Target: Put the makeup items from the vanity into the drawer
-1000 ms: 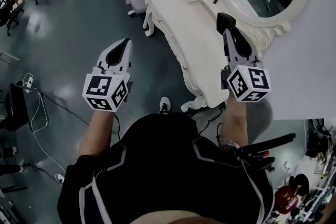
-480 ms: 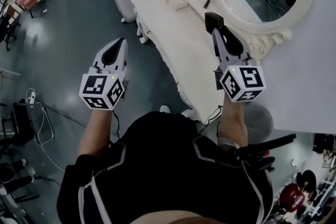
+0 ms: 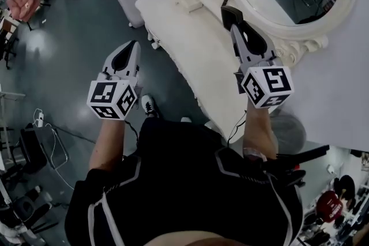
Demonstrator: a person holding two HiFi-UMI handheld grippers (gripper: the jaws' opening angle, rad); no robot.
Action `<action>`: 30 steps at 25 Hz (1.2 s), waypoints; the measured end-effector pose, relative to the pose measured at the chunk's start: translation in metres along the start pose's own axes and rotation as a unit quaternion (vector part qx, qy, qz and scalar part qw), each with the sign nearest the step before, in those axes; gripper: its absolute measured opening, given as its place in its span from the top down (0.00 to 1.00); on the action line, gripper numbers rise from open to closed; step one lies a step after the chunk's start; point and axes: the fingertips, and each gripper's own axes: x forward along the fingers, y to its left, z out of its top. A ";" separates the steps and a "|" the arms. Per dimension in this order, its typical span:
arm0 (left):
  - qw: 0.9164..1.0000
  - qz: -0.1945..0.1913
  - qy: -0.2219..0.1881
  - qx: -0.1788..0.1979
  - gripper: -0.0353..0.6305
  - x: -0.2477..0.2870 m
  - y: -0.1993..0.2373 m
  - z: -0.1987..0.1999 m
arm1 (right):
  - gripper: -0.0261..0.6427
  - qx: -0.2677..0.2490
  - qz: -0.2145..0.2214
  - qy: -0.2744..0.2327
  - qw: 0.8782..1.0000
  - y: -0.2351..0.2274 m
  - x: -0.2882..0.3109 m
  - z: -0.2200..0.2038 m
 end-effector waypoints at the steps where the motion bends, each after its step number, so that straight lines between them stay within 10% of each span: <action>1: 1.000 -0.005 0.001 -0.001 0.94 0.008 0.006 0.000 | 0.83 0.000 -0.005 0.001 1.000 -0.001 0.007 -0.001; 30: 0.989 -0.150 0.000 -0.005 0.94 0.162 0.226 0.019 | 0.83 0.012 -0.160 0.082 0.984 0.004 0.247 -0.036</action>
